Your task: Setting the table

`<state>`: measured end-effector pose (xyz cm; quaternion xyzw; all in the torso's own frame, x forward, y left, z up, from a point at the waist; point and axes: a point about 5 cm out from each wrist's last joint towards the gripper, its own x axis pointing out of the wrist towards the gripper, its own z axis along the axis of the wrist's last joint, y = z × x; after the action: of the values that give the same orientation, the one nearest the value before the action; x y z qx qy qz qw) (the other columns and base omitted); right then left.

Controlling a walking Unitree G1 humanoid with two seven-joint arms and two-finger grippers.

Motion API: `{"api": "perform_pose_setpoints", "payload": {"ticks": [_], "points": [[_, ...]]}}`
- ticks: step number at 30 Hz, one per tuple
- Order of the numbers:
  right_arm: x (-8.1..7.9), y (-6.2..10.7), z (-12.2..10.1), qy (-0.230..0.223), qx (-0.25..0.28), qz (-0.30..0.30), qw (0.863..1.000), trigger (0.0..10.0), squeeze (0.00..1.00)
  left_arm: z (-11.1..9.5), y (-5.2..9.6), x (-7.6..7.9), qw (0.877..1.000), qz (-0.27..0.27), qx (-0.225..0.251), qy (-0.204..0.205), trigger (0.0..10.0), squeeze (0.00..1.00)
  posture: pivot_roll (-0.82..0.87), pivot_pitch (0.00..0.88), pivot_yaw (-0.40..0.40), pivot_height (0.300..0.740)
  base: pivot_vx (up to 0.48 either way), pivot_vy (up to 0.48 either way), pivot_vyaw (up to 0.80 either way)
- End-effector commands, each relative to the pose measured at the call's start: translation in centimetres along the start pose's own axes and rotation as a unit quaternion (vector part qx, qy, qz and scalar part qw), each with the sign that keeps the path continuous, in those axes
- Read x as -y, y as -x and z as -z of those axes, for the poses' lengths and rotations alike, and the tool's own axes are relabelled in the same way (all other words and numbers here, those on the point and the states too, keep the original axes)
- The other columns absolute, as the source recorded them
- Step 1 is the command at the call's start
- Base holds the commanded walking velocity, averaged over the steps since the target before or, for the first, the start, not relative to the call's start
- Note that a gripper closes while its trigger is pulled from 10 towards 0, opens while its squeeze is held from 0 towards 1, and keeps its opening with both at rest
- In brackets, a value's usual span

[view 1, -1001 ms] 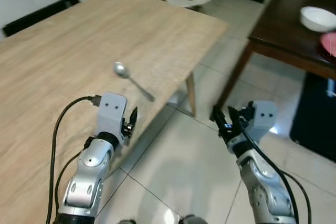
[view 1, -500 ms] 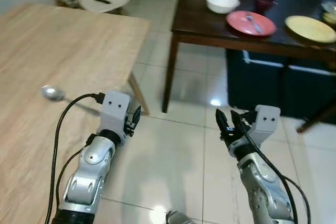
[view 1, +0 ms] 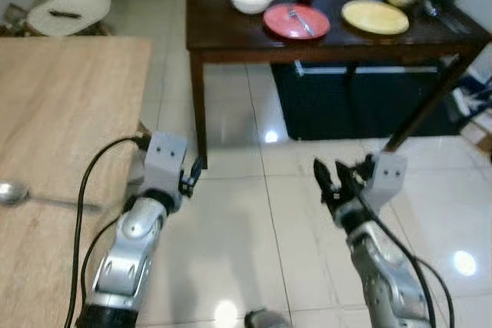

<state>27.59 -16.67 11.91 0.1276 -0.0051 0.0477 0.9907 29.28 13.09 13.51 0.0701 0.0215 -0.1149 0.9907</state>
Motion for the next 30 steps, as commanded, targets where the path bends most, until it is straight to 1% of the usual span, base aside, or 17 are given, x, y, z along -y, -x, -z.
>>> {"api": "perform_pose_setpoints", "payload": {"ticks": [1,30], "points": [[0.22,0.02,0.04,0.001,-0.001,0.005,1.000,10.0,0.00,0.34,0.10,0.19,1.000,0.004,-0.003,0.001,10.0,0.00,-0.12,0.020,0.045,0.740,0.000,0.000,-0.80],[0.12,-0.06,0.01,0.000,0.000,0.003,1.000,10.0,0.00,0.43,-0.08,0.26,1.000,0.006,-0.001,0.002,10.0,0.00,-0.12,0.018,0.045,0.740,0.000,0.000,-0.80]]}}
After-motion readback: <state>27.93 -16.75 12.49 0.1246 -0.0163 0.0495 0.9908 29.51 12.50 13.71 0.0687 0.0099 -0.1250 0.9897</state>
